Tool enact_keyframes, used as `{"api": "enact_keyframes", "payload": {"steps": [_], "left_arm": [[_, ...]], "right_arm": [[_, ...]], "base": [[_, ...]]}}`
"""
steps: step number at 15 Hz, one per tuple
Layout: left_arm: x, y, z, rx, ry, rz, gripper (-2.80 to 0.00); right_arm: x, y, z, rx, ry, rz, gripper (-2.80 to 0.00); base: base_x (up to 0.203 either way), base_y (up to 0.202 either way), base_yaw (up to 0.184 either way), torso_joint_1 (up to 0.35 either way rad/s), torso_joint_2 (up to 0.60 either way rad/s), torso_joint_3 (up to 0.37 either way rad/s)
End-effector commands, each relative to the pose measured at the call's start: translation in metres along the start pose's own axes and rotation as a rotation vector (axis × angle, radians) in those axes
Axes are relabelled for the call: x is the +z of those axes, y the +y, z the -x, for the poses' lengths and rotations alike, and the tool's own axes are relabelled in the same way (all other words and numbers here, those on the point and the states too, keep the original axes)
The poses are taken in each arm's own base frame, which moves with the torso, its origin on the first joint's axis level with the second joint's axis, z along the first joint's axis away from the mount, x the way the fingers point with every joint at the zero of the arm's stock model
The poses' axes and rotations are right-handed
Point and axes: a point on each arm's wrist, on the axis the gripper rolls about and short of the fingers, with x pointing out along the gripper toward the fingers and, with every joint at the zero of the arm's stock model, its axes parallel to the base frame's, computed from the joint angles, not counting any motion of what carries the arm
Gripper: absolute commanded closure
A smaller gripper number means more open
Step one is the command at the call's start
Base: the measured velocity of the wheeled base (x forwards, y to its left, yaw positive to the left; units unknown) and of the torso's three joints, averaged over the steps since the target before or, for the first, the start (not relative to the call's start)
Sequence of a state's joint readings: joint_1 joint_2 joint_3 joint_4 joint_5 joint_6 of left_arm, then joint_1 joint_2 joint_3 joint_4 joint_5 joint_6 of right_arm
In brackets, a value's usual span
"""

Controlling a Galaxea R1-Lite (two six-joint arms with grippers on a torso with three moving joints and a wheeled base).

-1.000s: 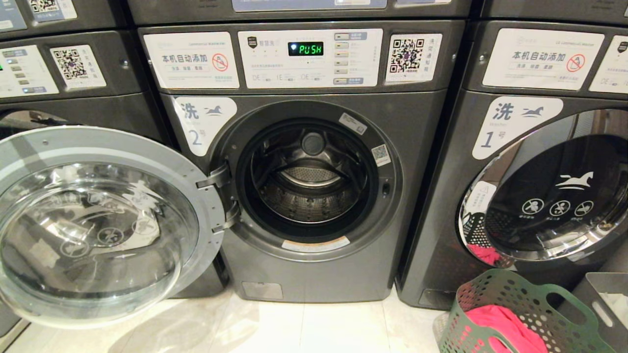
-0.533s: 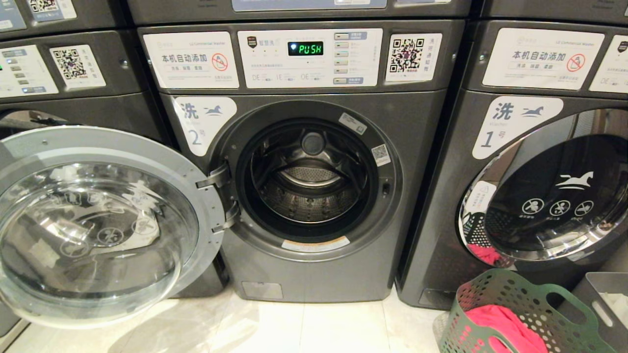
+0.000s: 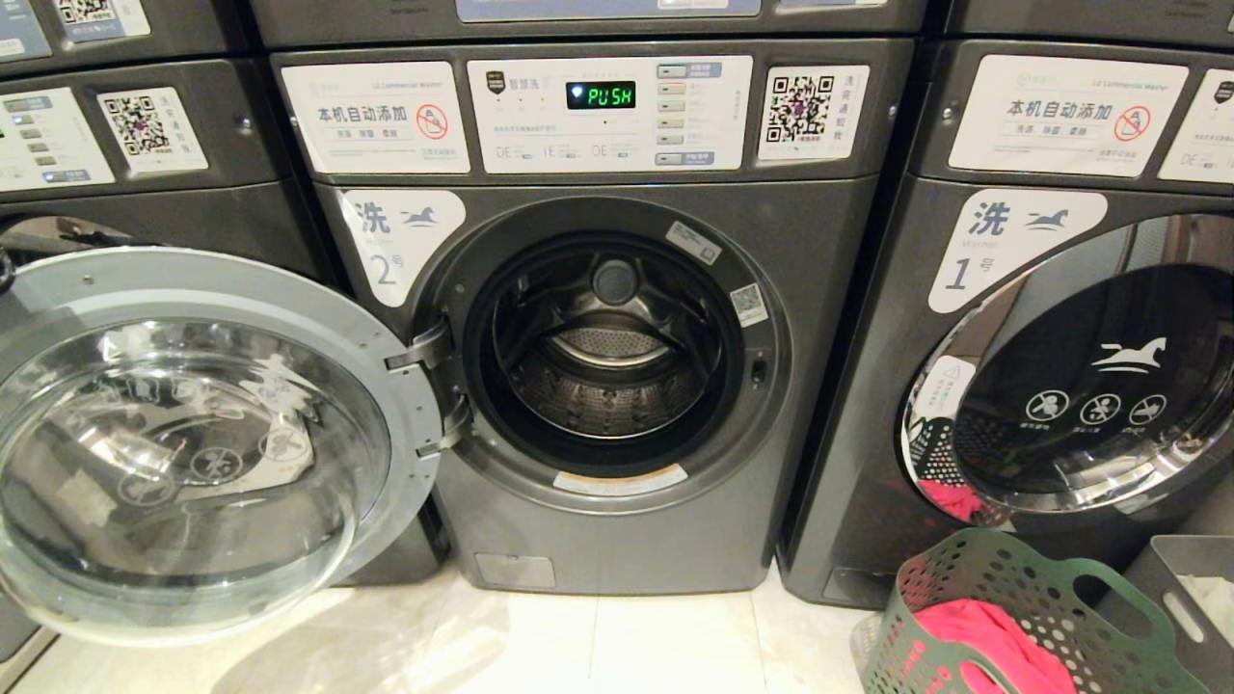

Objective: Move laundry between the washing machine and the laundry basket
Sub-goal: Close the washing machine door with the left hand

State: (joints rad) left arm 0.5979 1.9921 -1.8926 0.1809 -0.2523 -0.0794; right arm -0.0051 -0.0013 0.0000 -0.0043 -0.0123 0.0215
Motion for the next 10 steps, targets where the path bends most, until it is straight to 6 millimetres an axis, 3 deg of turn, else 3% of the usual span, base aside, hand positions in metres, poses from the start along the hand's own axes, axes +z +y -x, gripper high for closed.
{"api": "enact_keyframes", "payload": {"steps": [1, 6, 10], "left_arm": [[0.001, -0.004, 0.010, -0.004, 0.035, 0.008, 0.00], [0.004, -0.016, 0.043, -0.023, 0.131, 0.030, 0.00], [0.012, -0.043, 0.098, -0.090, 0.209, 0.038, 0.00]], "right_arm": [[0.000, 0.000, 0.000, 0.001, 0.001, 0.000, 0.00], [0.000, 0.000, 0.000, 0.001, 0.001, 0.002, 0.00], [0.000, 0.000, 0.000, 0.001, -0.001, 0.005, 0.00]], "base": [[0.000, 0.000, 0.000, 0.000, 0.00, 0.000], [0.000, 0.000, 0.000, 0.000, 0.00, 0.000], [0.000, 0.000, 0.000, 0.000, 0.00, 0.000]]}}
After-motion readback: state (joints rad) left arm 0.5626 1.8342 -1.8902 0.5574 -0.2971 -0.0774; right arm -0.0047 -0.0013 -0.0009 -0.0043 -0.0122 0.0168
